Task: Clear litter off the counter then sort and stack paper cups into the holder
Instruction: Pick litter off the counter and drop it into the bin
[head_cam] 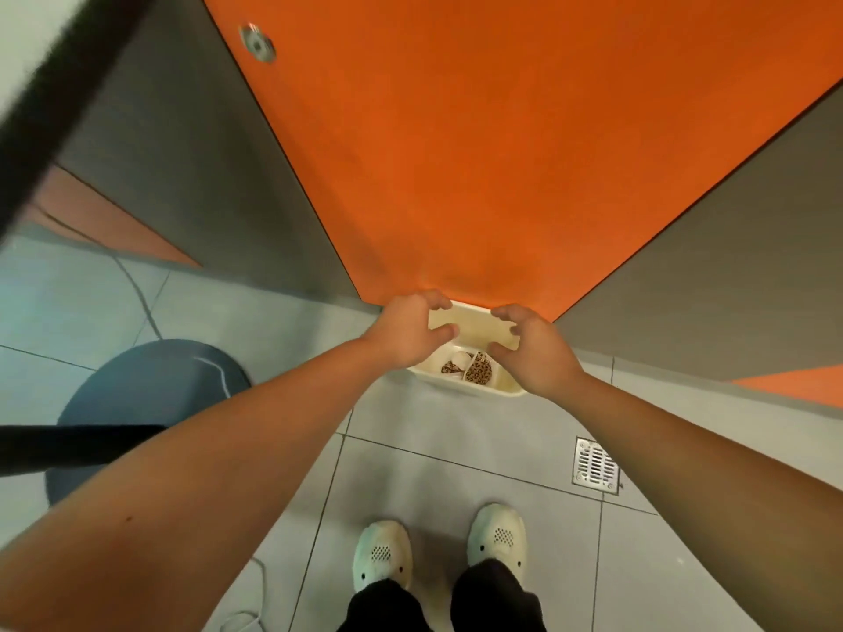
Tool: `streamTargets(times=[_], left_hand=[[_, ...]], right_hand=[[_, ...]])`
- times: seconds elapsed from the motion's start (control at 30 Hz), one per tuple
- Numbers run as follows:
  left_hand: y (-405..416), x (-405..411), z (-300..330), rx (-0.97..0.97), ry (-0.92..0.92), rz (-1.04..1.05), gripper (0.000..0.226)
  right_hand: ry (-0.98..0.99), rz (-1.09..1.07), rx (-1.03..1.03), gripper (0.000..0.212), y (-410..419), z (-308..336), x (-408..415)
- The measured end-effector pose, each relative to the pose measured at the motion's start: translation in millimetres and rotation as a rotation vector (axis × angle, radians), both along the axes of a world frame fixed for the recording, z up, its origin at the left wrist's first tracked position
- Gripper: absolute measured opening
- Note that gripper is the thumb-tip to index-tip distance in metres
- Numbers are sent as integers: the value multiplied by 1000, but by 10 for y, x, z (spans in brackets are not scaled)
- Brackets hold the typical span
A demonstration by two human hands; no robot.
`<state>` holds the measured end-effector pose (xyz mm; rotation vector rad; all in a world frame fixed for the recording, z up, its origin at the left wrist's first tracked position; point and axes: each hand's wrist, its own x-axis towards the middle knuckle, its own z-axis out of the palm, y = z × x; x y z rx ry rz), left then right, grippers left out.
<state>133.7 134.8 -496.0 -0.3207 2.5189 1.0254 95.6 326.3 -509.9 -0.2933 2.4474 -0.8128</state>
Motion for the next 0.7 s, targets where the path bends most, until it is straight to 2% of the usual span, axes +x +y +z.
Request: streamTargets(times=[0.37, 0.5, 0.7], left_hand=[[-242, 207, 2937, -88, 223, -23, 47], [-270, 273, 3654, -64, 289, 46, 47], [-285, 353, 4350, -74, 351, 121, 46]], right_hand=[[136, 145, -119, 48, -90, 2778, 76], [198, 136, -220, 45, -105, 3451, 55], [252, 173, -335, 39, -154, 4204, -111]])
